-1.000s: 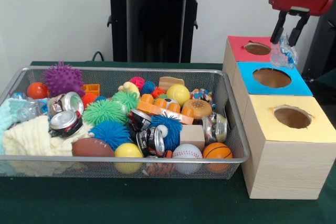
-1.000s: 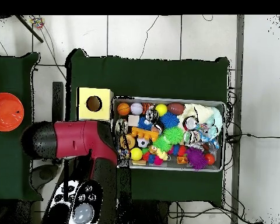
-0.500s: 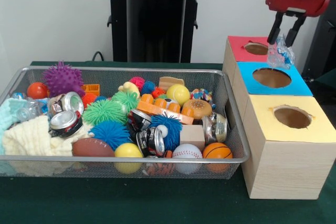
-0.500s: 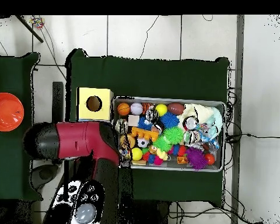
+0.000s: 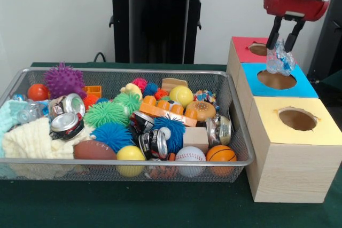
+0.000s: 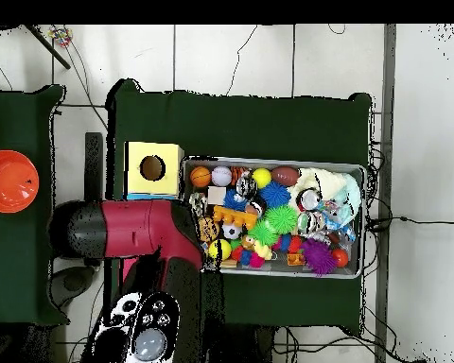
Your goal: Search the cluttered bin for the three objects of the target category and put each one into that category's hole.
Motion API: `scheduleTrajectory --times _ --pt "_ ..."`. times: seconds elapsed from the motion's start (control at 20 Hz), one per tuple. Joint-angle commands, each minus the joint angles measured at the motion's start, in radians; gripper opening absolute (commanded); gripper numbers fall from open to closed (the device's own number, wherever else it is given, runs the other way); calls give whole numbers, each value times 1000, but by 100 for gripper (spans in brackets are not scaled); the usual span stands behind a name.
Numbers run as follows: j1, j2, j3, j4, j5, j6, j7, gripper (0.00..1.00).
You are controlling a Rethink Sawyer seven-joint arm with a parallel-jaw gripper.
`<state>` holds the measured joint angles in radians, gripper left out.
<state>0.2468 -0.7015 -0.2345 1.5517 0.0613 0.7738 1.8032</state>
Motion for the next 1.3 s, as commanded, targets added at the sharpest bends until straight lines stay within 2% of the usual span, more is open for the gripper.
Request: scheduleTrajectory --times 0.05,1.3 --pt "-37 7 38 112 12 -58 172 0" --pt "-43 11 45 115 8 -88 167 0"
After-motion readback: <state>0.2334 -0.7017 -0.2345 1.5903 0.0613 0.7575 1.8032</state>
